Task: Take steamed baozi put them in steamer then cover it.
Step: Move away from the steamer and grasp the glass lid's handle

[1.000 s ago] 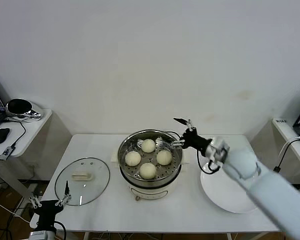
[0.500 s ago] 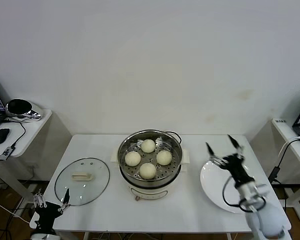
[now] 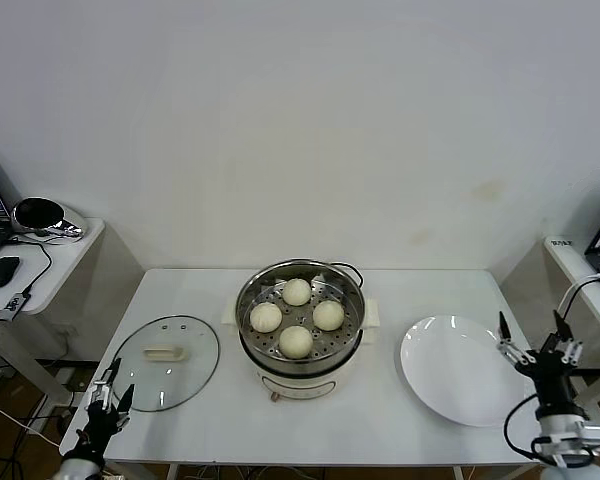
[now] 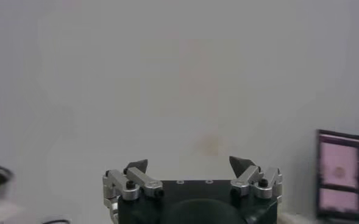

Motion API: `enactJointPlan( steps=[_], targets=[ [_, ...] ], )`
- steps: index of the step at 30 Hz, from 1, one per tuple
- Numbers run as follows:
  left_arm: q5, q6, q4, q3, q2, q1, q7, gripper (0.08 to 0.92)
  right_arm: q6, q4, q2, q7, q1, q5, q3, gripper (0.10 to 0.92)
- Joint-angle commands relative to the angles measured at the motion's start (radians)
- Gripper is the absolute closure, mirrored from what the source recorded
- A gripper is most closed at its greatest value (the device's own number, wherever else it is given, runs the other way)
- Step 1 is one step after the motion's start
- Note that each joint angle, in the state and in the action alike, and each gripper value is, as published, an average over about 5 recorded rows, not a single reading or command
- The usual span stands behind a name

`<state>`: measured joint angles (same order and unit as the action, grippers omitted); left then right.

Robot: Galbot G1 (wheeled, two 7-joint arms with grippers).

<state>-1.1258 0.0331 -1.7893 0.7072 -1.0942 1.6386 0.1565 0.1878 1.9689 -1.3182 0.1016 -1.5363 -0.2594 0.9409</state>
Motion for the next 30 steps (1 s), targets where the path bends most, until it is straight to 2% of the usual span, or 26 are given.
enactJointPlan(
  steps=[1, 9, 30],
  targets=[
    [-0.201, 0.013, 0.24, -0.116, 0.047, -0.256, 0.005, 0.177, 0.022, 0.013, -0.043, -0.035, -0.06, 0.011, 0.086, 0.203],
    [-0.204, 0.021, 0.315, -0.181, 0.046, -0.368, 0.017, 0.177, 0.029, 0.013, -0.047, -0.034, -0.069, 0.01, 0.085, 0.203],
    [-0.181, 0.035, 0.472, -0.255, 0.038, -0.512, 0.03, 0.177, 0.049, 0.016, -0.064, -0.023, -0.091, 0.018, 0.093, 0.203]
  ],
)
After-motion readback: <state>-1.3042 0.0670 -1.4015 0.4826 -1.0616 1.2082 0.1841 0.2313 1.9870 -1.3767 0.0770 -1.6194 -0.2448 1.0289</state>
